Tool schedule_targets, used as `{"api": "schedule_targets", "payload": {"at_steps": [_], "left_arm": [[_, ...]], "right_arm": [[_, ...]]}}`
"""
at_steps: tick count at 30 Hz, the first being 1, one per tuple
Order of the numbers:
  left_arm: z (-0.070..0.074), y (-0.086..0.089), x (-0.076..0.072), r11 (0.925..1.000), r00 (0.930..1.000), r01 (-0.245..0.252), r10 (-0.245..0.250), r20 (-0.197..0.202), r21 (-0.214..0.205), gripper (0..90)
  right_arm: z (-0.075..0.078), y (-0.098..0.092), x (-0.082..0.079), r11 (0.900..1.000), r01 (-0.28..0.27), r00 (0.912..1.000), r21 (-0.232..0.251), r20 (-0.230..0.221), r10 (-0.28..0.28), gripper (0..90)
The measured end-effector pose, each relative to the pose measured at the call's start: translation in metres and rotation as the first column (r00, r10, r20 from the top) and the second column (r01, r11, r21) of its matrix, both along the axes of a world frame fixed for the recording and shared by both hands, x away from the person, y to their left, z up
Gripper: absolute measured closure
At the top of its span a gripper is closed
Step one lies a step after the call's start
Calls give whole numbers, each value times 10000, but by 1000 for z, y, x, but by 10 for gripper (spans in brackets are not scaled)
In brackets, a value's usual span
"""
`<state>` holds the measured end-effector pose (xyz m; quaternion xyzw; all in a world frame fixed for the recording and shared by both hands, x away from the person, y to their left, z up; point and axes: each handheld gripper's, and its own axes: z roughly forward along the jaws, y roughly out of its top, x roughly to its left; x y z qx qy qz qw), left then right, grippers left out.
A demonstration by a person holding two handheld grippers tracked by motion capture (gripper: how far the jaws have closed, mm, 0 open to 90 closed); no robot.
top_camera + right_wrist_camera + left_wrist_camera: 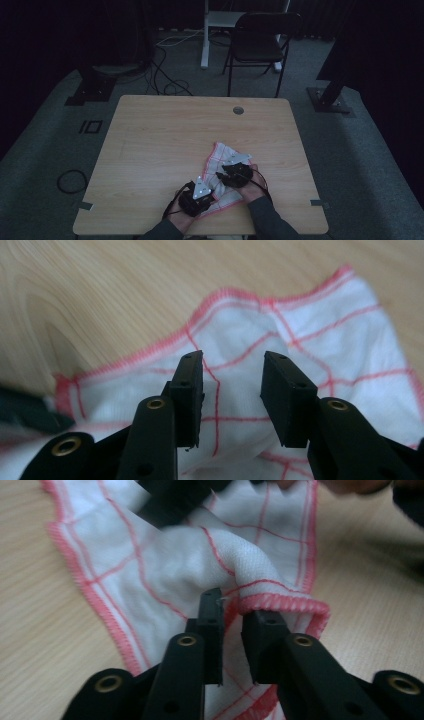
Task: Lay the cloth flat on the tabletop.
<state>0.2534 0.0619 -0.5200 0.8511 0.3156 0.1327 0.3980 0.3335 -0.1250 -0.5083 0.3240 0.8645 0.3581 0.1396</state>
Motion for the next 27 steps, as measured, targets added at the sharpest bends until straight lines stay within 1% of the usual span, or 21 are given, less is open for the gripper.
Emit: {"api": "schedule_targets", "payload": {"at_steps": [2,3,4,5,6,7,8,9,10,11,12,13,14,15,16,17,18,22,24,26,27], "left_arm": [[3,10,3,9995,9995,-311,311,108,-49,769],[3,10,3,9995,9995,-311,311,108,-49,769],[5,18,6,9982,9980,-591,592,201,-48,769],[5,18,6,9982,9980,-591,592,201,-48,769],[6,25,9,9958,9953,-912,911,343,28,769],[6,25,9,9958,9953,-912,911,343,28,771],[6,31,12,9929,9922,-1191,1190,359,-7,778],[6,31,12,9929,9922,-1191,1190,359,-7,783],[6,34,16,9891,9886,-1469,1466,348,73,796],[6,34,16,9891,9886,-1469,1466,348,73,802],[4,36,19,9860,9857,-1666,1663,264,95,812],[4,36,19,9860,9857,-1666,1663,264,95,814],[1,38,22,9828,9828,-1844,1843,77,108,818],[1,38,22,9828,9828,-1844,1843,77,108,818],[-2,39,23,9829,9828,-1834,1837,-208,174,814],[-2,39,23,9829,9828,-1834,1837,-208,174,807],[-6,36,22,9850,9846,-1704,1713,-348,271,807],[-13,33,22,9871,9868,-1526,1549,-475,490,810],[-16,33,23,9853,9860,-1546,1586,-516,732,838],[-17,35,25,9860,9857,-1521,1564,-632,685,855],[-16,35,26,9846,9856,-1545,1594,-571,816,860]], "right_arm": [[-8,-2,0,9999,122,9997,-73,-198,-124,616],[-8,-2,0,9999,122,9997,-73,-198,-124,616],[-10,-3,-1,9999,136,9997,-64,-201,-138,616],[-10,-3,-1,9999,136,9997,-64,-201,-138,616],[-9,-4,-1,9999,117,9998,-62,-187,-118,616],[-9,-4,-1,9999,117,9998,-62,-187,-118,616],[-9,-3,-1,9999,114,9998,-55,-163,-115,617],[-9,-3,-1,9999,114,9998,-55,-163,-115,617],[-10,-2,-2,9999,124,9998,-89,-170,-125,616],[-10,-2,-2,9999,122,9998,-88,-175,-123,616],[-10,-2,-2,9999,125,9998,-69,-177,-126,616],[-10,-2,-2,9999,125,9998,-69,-177,-126,616],[-10,-2,-2,9999,86,9998,-79,-167,-88,616],[-10,-2,-2,9999,86,9998,-79,-167,-88,616],[-10,-2,-2,9999,102,9998,-50,-170,-102,616],[-10,-2,-2,9999,91,9998,-59,-164,-92,616],[-10,-2,-2,9999,99,9998,-36,-164,-99,616],[-10,-2,-2,10000,79,9999,-24,-124,-79,615],[-8,-4,-3,9998,142,9999,102,-7,-142,611],[-5,-7,-2,9994,244,9996,247,111,-247,611],[-3,-9,-2,9990,310,9994,328,161,-316,610]]}}
